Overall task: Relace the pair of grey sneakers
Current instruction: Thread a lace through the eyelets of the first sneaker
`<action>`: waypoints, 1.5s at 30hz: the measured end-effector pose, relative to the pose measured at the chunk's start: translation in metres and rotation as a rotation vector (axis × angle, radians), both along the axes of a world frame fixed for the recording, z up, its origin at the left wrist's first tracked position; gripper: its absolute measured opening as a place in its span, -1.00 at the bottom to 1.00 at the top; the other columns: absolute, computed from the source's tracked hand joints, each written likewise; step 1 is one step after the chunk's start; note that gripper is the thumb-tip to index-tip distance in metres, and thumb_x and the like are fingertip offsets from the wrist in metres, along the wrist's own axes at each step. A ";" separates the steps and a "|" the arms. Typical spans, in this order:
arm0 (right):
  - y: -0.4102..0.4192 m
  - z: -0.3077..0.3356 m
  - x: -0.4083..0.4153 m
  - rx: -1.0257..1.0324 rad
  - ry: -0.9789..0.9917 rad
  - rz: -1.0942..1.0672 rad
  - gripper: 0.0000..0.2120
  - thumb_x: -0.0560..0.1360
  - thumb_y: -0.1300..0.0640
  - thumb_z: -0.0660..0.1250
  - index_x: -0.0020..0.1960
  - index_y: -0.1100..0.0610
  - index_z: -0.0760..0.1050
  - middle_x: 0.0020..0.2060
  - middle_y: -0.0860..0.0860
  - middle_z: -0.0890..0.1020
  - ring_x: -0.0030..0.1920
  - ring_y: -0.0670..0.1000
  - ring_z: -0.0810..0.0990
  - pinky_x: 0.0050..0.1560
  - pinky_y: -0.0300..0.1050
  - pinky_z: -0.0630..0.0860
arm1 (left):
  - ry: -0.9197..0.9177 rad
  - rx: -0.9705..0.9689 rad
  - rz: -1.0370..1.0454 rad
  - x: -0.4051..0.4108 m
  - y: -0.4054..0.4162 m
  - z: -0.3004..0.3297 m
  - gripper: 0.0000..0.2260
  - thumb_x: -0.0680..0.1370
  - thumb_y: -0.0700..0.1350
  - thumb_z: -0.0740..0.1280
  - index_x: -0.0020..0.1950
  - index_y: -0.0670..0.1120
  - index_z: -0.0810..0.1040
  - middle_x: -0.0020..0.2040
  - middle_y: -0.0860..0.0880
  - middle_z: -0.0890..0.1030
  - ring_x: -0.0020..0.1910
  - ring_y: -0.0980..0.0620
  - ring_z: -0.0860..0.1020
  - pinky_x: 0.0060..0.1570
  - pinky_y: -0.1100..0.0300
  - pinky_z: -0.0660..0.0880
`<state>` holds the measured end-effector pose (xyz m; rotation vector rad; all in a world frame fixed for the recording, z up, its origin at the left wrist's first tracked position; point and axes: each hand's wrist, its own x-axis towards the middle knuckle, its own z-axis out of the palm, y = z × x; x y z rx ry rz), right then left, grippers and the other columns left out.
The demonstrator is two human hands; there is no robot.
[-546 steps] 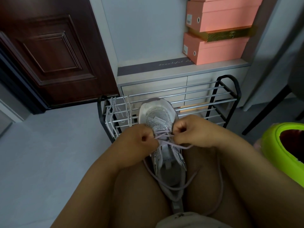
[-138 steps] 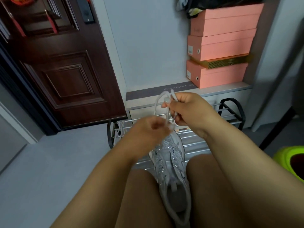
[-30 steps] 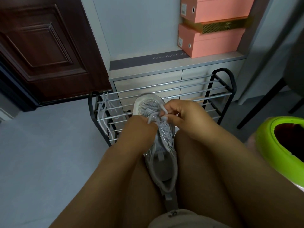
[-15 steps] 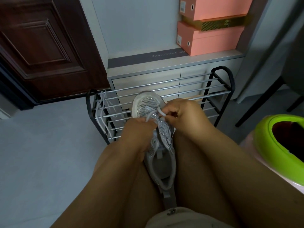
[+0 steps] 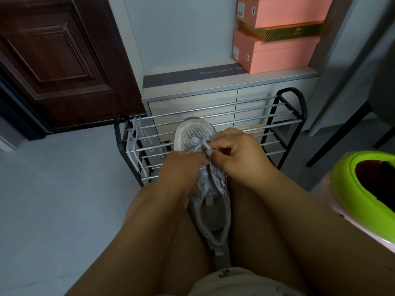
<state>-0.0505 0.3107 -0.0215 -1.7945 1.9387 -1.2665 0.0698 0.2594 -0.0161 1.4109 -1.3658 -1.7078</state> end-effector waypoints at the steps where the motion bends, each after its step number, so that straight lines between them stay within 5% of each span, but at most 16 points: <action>1: 0.000 0.000 0.000 -0.011 0.024 -0.013 -0.93 0.42 0.26 0.41 -0.15 0.23 0.66 -0.28 0.11 0.59 -0.18 -0.04 0.49 -0.17 -0.24 0.38 | 0.000 -0.004 0.000 0.001 0.000 0.000 -0.83 0.43 -0.27 0.37 -0.34 -0.13 0.47 -0.70 0.08 0.30 -0.75 0.15 0.22 -0.63 0.41 0.16; 9: 0.002 0.001 0.003 0.015 0.164 -0.059 -0.91 0.33 0.35 0.40 -0.19 0.21 0.62 -0.25 0.07 0.63 -0.25 -0.03 0.52 -0.26 -0.27 0.31 | 0.019 0.007 -0.013 0.003 0.002 0.003 -0.77 0.43 -0.29 0.36 -0.41 -0.11 0.44 -0.68 0.07 0.29 -0.74 0.14 0.18 -0.64 0.41 0.14; 15: 0.010 0.011 0.002 0.153 0.067 -0.023 -0.83 0.35 0.16 0.45 -0.06 0.08 0.68 -0.16 -0.04 0.68 -0.18 -0.09 0.61 -0.11 -0.24 0.51 | 0.006 0.056 -0.051 0.006 0.000 0.009 -0.80 0.45 -0.26 0.32 -0.37 -0.14 0.43 -0.66 0.06 0.24 -0.72 0.14 0.15 -0.64 0.42 0.12; 19: 0.012 0.014 0.006 0.242 0.120 -0.012 -0.69 0.19 -0.01 0.56 -0.14 0.09 0.62 -0.21 -0.04 0.62 -0.22 -0.11 0.56 -0.18 -0.16 0.50 | -0.023 0.076 -0.102 0.006 -0.003 0.013 -0.78 0.44 -0.26 0.34 -0.40 -0.11 0.43 -0.65 0.04 0.23 -0.72 0.14 0.14 -0.65 0.42 0.13; 26: 0.006 0.005 -0.002 0.260 0.032 -0.007 -0.76 0.24 0.31 0.43 -0.10 0.18 0.58 -0.16 0.05 0.60 -0.18 0.00 0.57 -0.18 -0.10 0.52 | -0.071 0.033 -0.117 0.005 -0.008 0.009 -0.75 0.41 -0.25 0.40 -0.44 -0.09 0.45 -0.62 0.02 0.27 -0.72 0.13 0.18 -0.64 0.42 0.15; 30: 0.007 0.004 -0.009 0.272 -0.195 0.052 -0.68 0.28 0.44 0.40 -0.10 0.09 0.58 -0.27 -0.03 0.61 -0.26 -0.08 0.57 -0.23 -0.22 0.54 | -0.241 -0.329 -0.068 0.008 -0.010 -0.004 -0.82 0.43 -0.17 0.43 -0.32 -0.24 0.60 -0.58 0.00 0.43 -0.58 0.04 0.36 -0.46 0.26 0.32; 33: 0.007 0.003 -0.010 0.257 -0.240 0.087 -0.63 0.28 0.49 0.37 -0.10 0.07 0.56 -0.29 -0.05 0.59 -0.27 -0.10 0.56 -0.27 -0.31 0.52 | -0.390 -0.615 -0.107 0.008 -0.003 -0.013 -0.88 0.46 -0.10 0.38 -0.22 -0.11 0.67 -0.41 -0.01 0.59 -0.42 0.01 0.54 -0.33 0.15 0.49; 41: 0.008 0.002 -0.014 0.242 -0.249 0.113 -0.61 0.26 0.50 0.34 -0.10 0.06 0.59 -0.20 0.06 0.65 -0.28 -0.14 0.54 -0.30 -0.41 0.45 | -0.662 -0.876 -0.095 -0.007 0.007 -0.025 -0.82 0.50 0.02 0.34 0.03 -0.02 0.61 -0.09 -0.05 0.65 -0.08 -0.10 0.59 -0.09 0.02 0.54; 45: 0.008 -0.001 -0.016 0.262 -0.237 0.112 -0.63 0.26 0.49 0.33 -0.04 0.15 0.61 -0.16 0.09 0.66 -0.27 -0.11 0.54 -0.28 -0.36 0.48 | -0.721 -0.950 -0.098 -0.011 0.005 -0.030 -0.83 0.54 0.03 0.29 0.00 -0.04 0.57 -0.09 -0.06 0.62 -0.09 -0.11 0.58 -0.20 0.11 0.47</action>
